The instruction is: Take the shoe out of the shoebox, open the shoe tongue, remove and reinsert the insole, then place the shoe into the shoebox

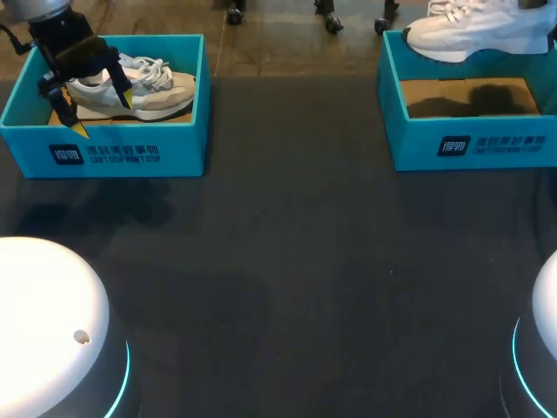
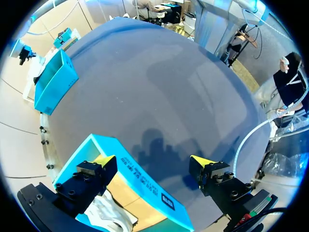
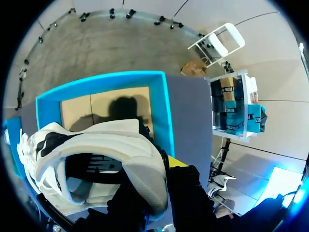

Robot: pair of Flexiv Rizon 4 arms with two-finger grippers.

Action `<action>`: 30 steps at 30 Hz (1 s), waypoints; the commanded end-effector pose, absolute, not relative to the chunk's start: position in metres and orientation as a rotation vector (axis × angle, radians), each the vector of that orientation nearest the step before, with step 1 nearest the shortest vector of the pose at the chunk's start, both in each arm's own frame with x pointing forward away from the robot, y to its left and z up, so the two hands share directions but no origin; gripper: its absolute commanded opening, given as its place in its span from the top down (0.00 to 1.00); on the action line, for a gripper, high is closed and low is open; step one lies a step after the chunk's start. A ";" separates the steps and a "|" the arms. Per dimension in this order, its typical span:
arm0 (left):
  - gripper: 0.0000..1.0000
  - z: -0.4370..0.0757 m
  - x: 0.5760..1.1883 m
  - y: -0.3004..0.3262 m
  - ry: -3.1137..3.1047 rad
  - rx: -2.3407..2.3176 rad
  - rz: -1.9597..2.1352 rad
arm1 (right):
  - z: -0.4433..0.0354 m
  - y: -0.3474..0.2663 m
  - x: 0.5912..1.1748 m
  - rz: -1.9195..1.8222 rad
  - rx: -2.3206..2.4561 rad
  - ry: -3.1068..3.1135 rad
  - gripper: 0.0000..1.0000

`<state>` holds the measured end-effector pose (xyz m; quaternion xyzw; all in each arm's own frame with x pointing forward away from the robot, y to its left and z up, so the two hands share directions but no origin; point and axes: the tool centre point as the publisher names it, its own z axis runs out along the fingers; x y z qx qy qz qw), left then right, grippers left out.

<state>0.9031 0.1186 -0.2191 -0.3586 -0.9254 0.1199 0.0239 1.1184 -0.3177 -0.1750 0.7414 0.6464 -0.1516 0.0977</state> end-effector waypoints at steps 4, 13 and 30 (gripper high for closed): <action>0.00 -0.219 0.903 0.119 -2.864 -1.110 0.367 | -0.202 -0.310 1.091 -0.360 2.212 1.885 1.00; 0.00 -0.219 0.903 0.119 -2.864 -1.110 0.367 | -0.219 -0.311 1.069 -0.287 2.231 1.852 1.00; 0.00 -0.219 0.903 0.119 -2.864 -1.110 0.367 | -0.227 -0.306 1.068 -0.241 2.209 1.855 1.00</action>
